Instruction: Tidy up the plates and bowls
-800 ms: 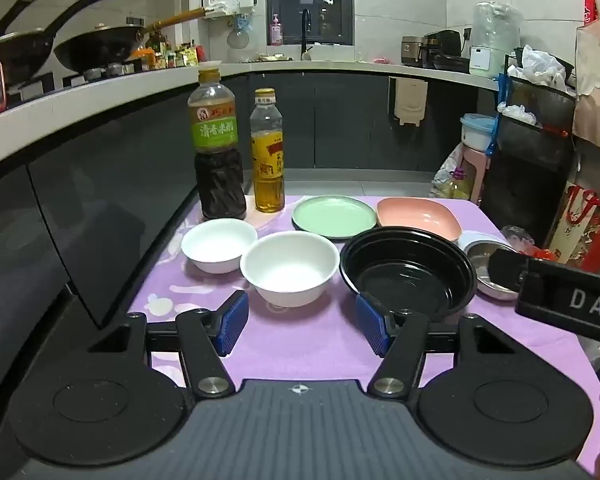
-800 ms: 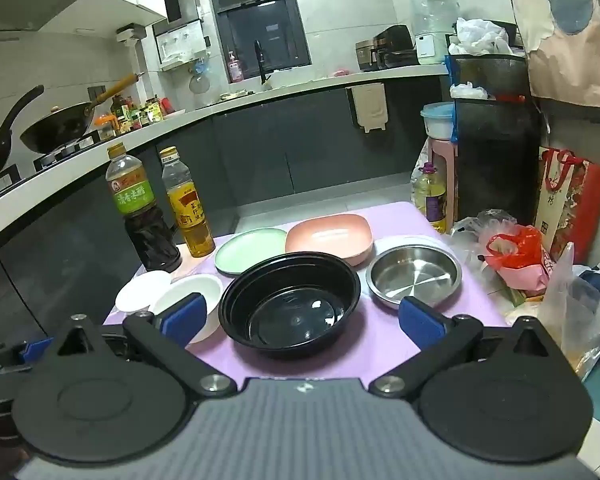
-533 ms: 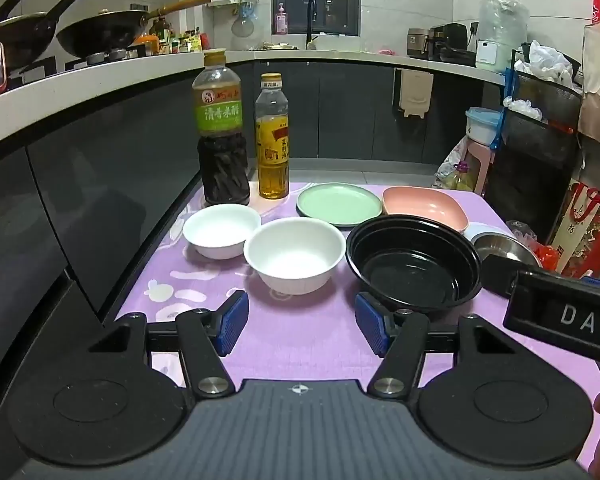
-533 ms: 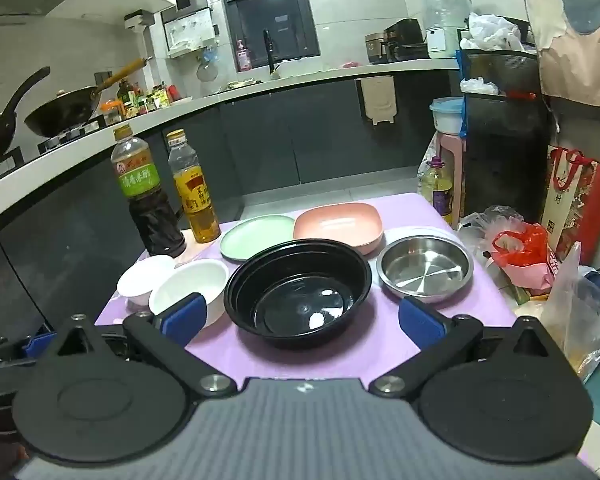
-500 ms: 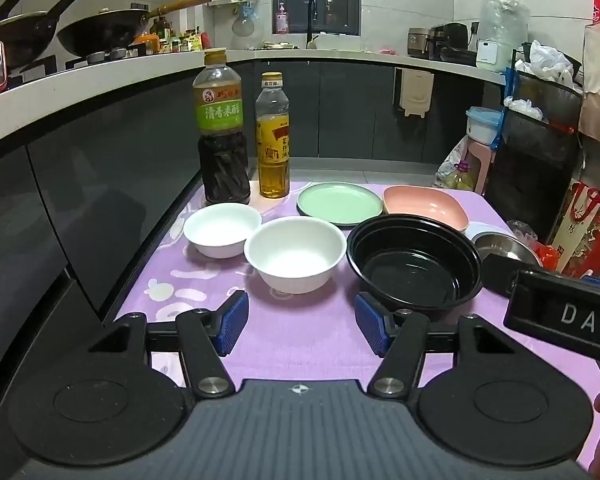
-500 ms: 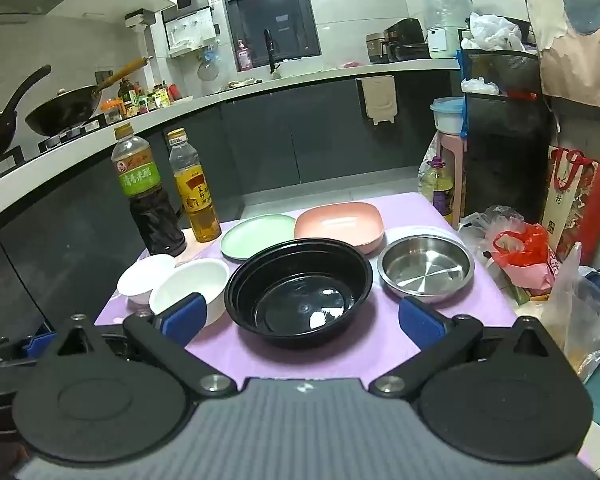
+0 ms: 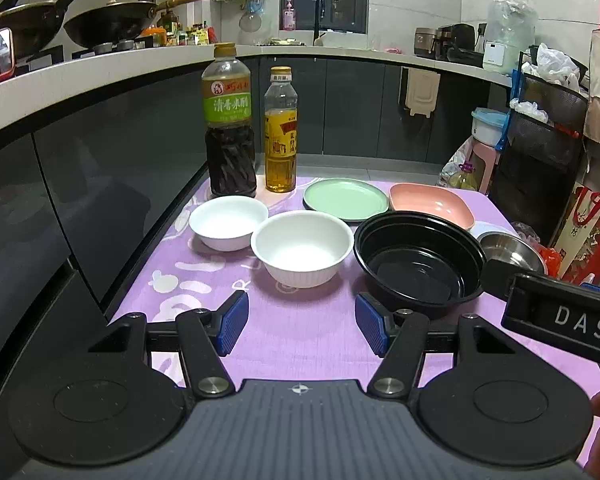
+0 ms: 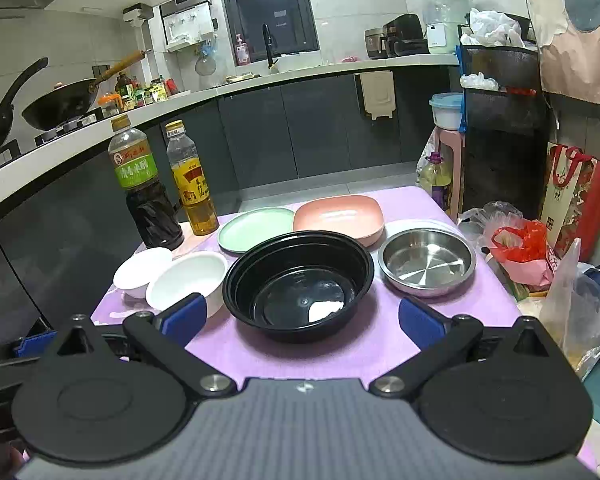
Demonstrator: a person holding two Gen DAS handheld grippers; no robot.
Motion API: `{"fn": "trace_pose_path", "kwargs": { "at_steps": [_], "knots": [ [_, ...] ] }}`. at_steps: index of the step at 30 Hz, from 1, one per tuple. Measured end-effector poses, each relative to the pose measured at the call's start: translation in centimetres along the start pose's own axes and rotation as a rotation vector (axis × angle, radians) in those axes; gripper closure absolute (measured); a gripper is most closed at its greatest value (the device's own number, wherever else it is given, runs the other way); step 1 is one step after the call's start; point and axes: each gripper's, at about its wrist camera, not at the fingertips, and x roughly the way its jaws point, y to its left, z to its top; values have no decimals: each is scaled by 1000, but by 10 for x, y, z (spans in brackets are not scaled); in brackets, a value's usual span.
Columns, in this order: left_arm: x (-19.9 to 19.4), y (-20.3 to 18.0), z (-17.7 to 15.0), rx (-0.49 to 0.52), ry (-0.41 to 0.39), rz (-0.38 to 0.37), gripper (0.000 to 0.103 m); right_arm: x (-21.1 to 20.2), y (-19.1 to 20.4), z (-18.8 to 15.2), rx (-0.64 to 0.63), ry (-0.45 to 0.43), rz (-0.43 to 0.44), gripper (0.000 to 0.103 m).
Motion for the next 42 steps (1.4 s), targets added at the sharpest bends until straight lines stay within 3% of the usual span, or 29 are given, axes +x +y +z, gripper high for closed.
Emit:
{"fn": "trace_pose_path", "kwargs": {
  "at_steps": [25, 32, 42],
  "knots": [
    [9, 0, -4, 3, 1, -35, 47, 4, -3, -2, 8, 14, -2, 40],
    [18, 8, -3, -30, 28, 6, 47, 14, 2, 0, -13, 43, 20, 40],
    [34, 12, -3, -49, 72, 2, 47, 28, -6, -1, 21, 80, 3, 40]
  ]
}}
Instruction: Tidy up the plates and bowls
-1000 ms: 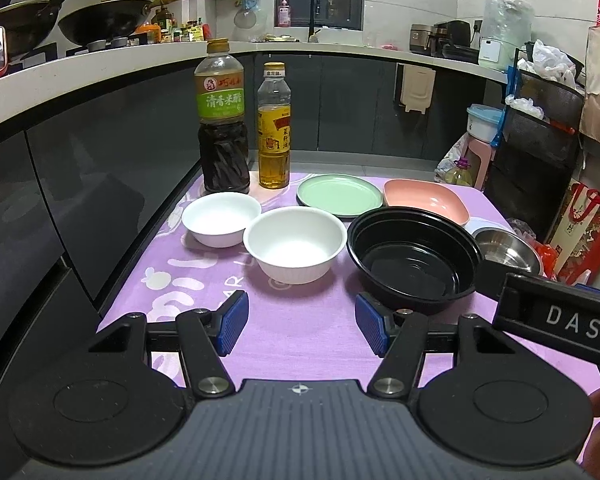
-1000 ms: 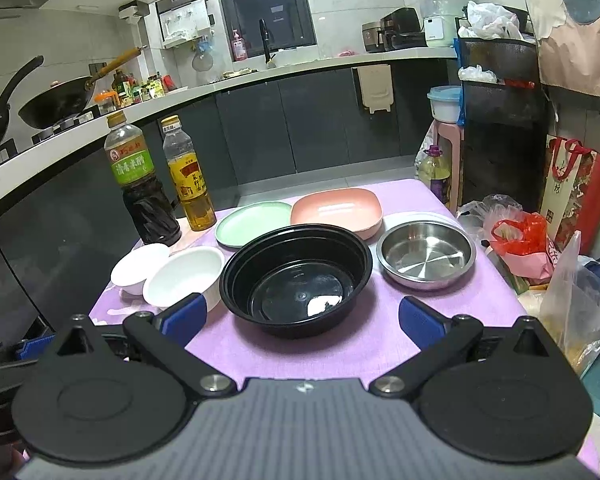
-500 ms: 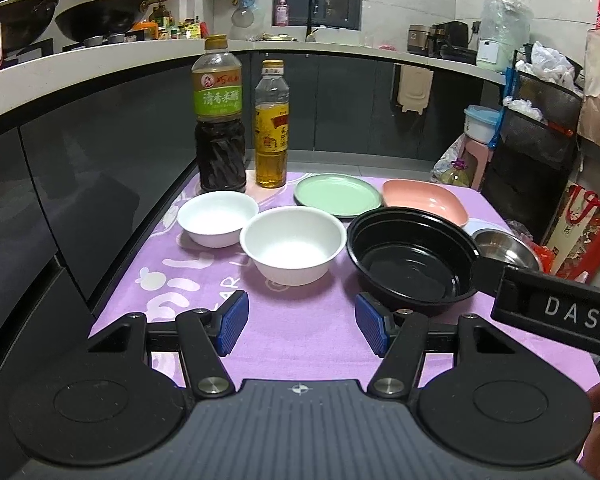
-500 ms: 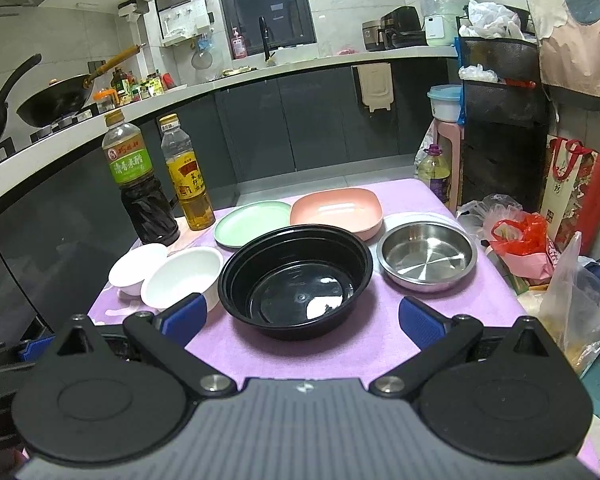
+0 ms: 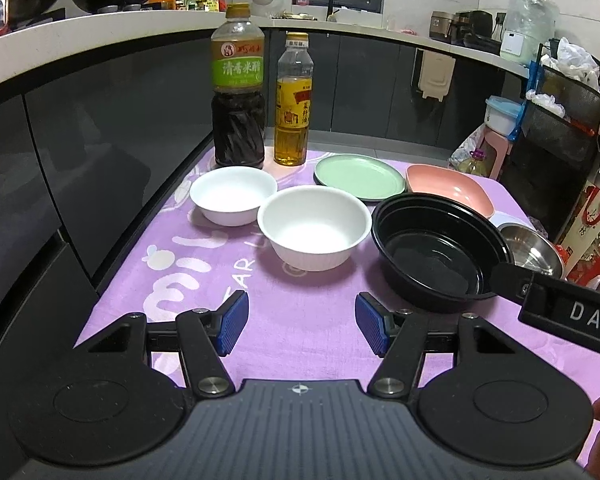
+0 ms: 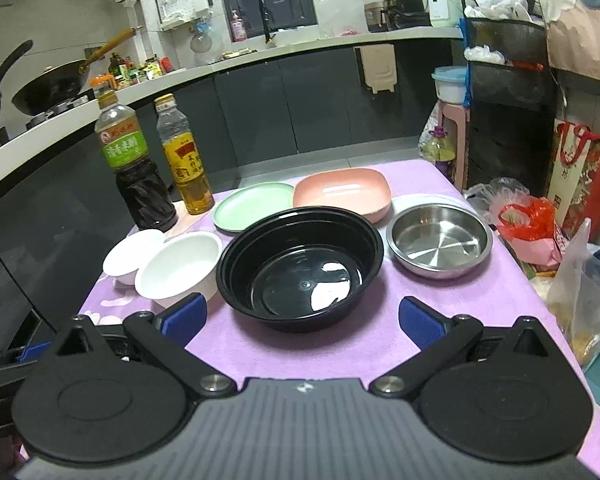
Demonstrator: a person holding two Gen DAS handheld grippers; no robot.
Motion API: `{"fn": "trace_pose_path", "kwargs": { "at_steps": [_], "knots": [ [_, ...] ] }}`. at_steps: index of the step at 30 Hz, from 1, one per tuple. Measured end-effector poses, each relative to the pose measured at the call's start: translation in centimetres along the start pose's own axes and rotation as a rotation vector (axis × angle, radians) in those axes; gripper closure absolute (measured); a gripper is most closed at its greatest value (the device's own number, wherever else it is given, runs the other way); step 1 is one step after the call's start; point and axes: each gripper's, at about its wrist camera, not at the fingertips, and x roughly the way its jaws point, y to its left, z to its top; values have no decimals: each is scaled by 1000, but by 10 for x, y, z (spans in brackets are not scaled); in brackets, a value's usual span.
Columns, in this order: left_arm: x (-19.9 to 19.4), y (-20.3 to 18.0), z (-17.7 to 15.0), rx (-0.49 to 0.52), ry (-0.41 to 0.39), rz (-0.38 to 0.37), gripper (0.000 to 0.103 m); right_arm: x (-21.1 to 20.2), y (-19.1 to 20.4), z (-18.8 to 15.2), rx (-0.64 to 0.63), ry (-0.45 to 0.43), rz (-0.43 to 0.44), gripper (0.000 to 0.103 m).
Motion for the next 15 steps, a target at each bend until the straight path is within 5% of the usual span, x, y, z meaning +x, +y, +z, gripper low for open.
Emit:
{"fn": "trace_pose_path", "kwargs": {
  "at_steps": [15],
  "knots": [
    [12, -3, 2, -5, 28, 7, 47, 9, -12, 0, 41, 17, -15, 40]
  ]
}}
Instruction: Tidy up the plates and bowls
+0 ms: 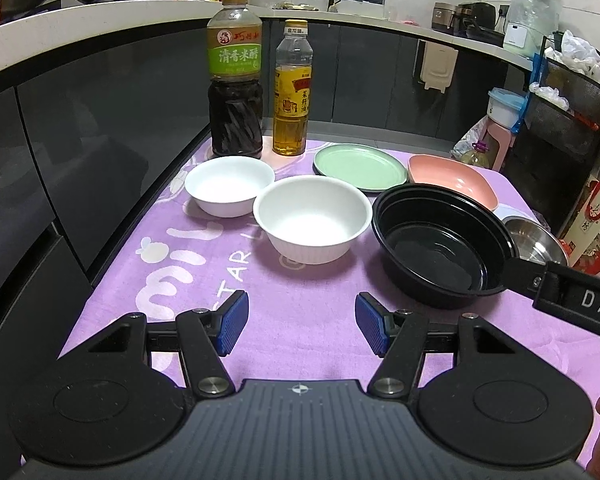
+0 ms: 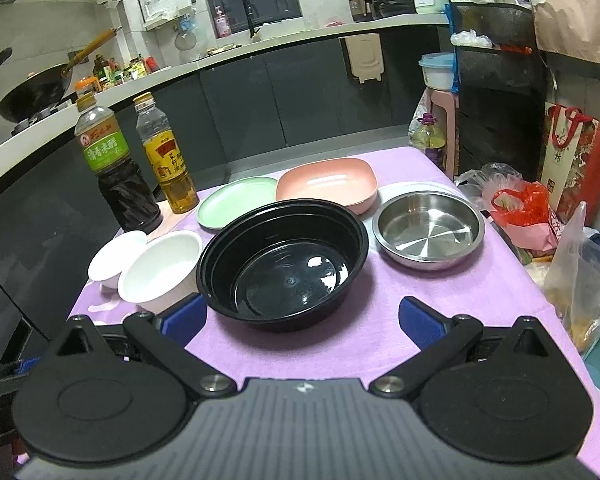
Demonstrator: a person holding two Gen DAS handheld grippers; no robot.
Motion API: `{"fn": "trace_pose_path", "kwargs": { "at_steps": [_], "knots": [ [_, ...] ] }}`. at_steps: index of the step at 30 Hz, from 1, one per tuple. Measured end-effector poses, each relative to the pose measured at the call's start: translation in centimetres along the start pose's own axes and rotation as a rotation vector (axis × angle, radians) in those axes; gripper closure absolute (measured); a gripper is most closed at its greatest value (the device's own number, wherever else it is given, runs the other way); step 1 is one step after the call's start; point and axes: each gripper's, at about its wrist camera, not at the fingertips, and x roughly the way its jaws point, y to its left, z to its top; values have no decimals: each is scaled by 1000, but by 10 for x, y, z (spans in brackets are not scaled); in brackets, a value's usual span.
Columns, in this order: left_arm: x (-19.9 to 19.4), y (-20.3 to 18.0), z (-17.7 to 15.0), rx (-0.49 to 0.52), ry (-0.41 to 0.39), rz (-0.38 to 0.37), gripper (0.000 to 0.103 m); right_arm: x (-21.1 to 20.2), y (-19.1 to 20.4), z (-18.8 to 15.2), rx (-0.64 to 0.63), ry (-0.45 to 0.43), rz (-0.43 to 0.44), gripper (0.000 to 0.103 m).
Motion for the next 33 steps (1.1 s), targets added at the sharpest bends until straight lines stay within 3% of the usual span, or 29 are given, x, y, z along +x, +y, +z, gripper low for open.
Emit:
{"fn": "trace_pose_path", "kwargs": {
  "at_steps": [15, 20, 24, 33],
  "knots": [
    [26, -3, 5, -25, 65, -8, 47, 24, -16, 4, 35, 45, -10, 40],
    [30, 14, 14, -212, 99, -108, 49, 37, -37, 12, 166, 138, 66, 41],
    [38, 12, 22, -283, 152, -241, 49, 44, -45, 18, 199, 149, 52, 51],
    [70, -18, 35, -296, 217, -266, 50, 64, -56, 23, 218, 163, 23, 52]
  ]
}}
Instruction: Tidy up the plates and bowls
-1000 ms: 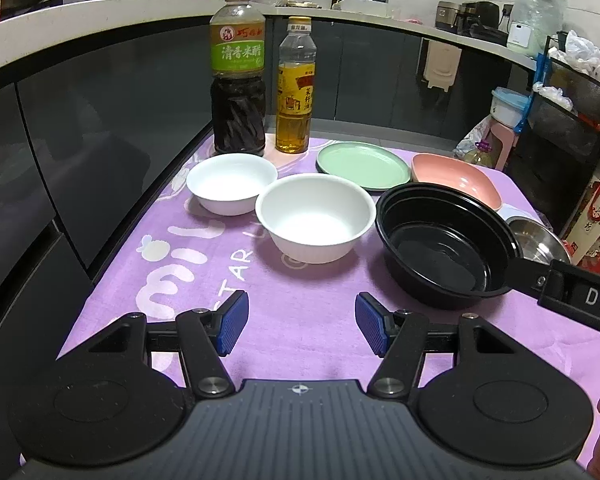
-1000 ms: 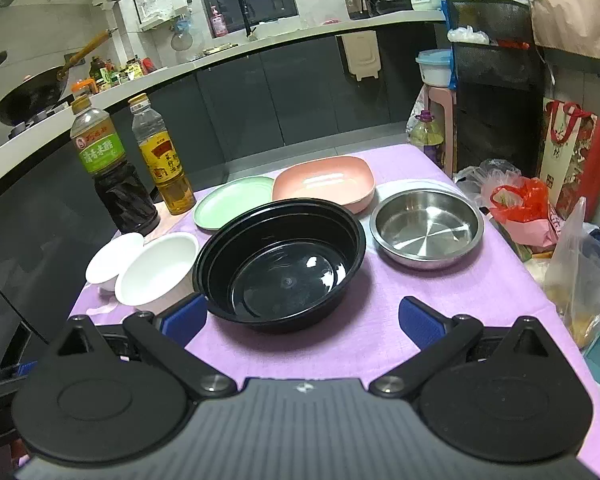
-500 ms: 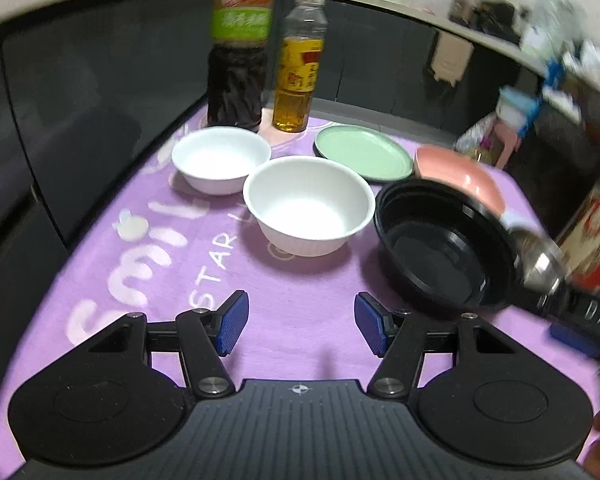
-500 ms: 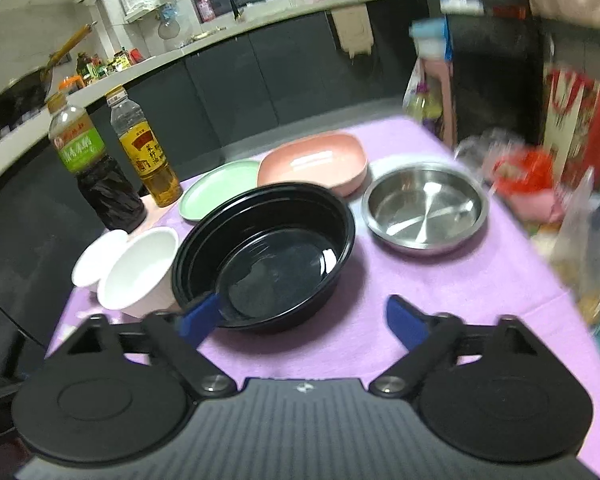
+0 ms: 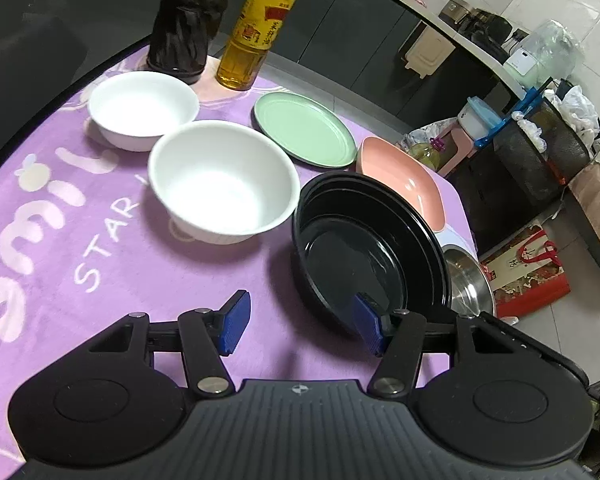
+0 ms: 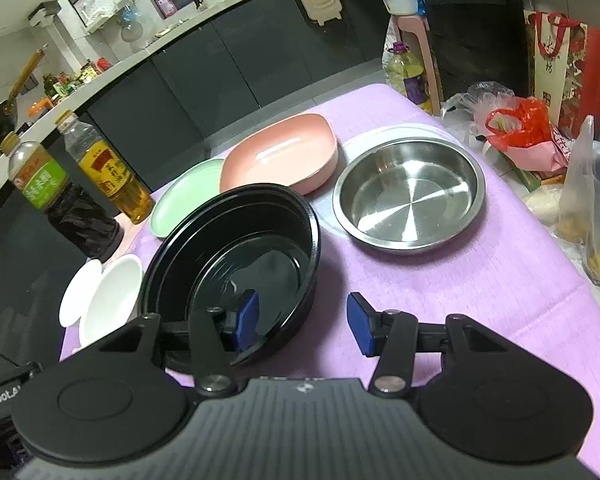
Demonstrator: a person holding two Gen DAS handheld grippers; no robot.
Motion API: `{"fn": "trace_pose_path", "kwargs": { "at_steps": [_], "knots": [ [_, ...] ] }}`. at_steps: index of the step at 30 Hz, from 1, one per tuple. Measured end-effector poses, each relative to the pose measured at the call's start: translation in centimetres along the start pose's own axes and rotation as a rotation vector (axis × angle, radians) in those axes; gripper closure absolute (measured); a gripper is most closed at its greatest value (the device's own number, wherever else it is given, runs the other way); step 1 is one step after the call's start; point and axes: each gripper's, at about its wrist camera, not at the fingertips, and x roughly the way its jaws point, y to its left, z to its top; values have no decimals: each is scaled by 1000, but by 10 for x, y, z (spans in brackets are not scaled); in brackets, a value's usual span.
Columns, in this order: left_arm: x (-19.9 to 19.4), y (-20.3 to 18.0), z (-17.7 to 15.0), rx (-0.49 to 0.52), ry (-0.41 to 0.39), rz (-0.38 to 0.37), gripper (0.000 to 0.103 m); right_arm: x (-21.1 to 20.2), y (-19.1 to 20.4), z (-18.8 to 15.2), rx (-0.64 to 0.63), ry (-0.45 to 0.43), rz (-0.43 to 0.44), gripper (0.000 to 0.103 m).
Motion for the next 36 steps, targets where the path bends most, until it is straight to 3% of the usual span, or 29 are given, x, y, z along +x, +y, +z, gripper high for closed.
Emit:
{"fn": "trace_pose_path", "kwargs": {
  "at_steps": [7, 11, 14, 15, 16, 17, 18, 26, 36],
  "knots": [
    [24, -11, 11, 15, 19, 23, 52, 21, -7, 10, 16, 31, -8, 52],
    [40, -10, 14, 19, 56, 29, 67, 32, -12, 12, 28, 50, -8, 52],
    [49, -11, 12, 40, 67, 41, 83, 37, -15, 13, 35, 55, -11, 53],
    [52, -11, 11, 51, 72, 42, 88, 37, -15, 13, 26, 53, -12, 60],
    [52, -12, 10, 62, 64, 33, 88, 37, -14, 13, 10, 52, -10, 67],
    [50, -13, 9, 78, 52, 36, 89, 39, -12, 13, -7, 57, -2, 82],
    [46, -15, 7, 94, 39, 39, 89, 39, -12, 13, -18, 63, 19, 88],
    [15, -10, -13, 122, 23, 13, 88, 16, -12, 2, -45, 54, 29, 89],
    [-36, 0, -41, 152, -57, 17, 88, -25, 4, -25, -82, 25, 44, 89]
  ]
}}
